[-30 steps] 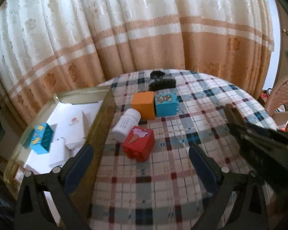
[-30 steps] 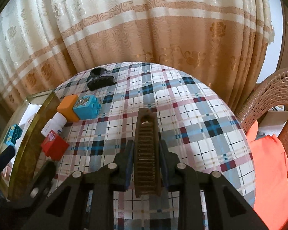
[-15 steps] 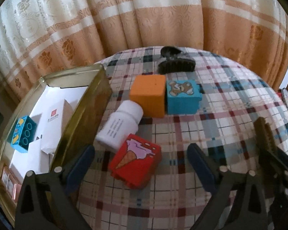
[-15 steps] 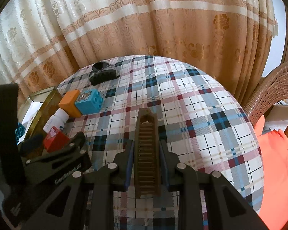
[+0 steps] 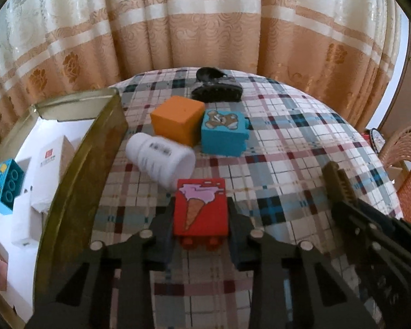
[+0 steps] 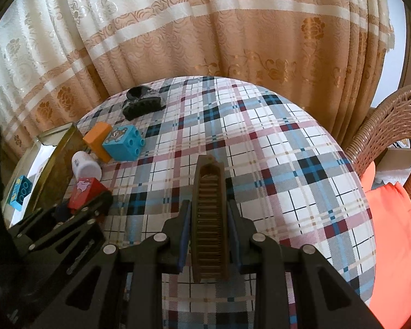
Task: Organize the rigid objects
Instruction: 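Grasp the red ice-cream block with the left gripper while the right holds the comb, then carry the red block with the left gripper while the right carries the comb into the tray, releasing both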
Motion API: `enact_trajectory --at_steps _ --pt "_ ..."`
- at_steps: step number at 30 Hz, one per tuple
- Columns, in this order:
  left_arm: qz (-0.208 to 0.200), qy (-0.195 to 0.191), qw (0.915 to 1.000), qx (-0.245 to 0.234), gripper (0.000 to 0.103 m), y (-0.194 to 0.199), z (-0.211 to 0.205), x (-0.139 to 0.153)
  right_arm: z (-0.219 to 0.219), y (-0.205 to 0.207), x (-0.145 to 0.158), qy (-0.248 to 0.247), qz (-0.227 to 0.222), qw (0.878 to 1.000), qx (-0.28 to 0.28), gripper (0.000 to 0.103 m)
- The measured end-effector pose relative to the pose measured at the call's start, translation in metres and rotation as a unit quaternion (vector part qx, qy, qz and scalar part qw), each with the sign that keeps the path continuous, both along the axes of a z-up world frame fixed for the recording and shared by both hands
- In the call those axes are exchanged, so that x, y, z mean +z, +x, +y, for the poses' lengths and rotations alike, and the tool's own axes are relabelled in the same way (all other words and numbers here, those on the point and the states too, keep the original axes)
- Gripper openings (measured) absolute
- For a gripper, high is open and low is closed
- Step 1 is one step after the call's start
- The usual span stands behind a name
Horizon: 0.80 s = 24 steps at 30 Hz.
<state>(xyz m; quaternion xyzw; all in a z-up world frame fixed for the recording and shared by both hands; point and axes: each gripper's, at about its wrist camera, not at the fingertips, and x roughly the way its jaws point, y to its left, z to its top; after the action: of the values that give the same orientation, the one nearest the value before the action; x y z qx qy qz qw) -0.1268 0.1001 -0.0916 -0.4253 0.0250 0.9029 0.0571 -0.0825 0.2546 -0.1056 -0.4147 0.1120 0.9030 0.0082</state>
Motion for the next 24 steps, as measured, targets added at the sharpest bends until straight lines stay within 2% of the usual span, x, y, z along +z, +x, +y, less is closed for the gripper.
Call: enact_trajectory --at_steps 5,9,12,19,24 --pt "0.008 0.059 0.9981 -0.018 0.031 0.017 -0.015 0.004 0.003 0.001 0.001 -0.003 0.003 1.000 -0.008 0.028" --pt "0.024 0.078 0.9961 -0.032 0.031 0.030 -0.021 0.008 0.005 0.002 0.001 -0.007 0.005 1.000 -0.009 0.028" --pt "0.026 0.115 0.9922 -0.041 0.031 0.037 -0.031 0.013 0.006 0.002 0.001 -0.011 0.006 1.000 -0.010 0.028" --pt "0.025 0.155 0.9862 -0.052 0.031 0.045 -0.038 0.019 0.007 0.003 0.001 -0.017 0.007 1.000 -0.012 0.028" --pt "0.022 0.157 0.9859 -0.053 0.031 0.049 -0.038 0.018 0.007 0.003 0.000 -0.019 0.007 1.000 -0.014 0.028"
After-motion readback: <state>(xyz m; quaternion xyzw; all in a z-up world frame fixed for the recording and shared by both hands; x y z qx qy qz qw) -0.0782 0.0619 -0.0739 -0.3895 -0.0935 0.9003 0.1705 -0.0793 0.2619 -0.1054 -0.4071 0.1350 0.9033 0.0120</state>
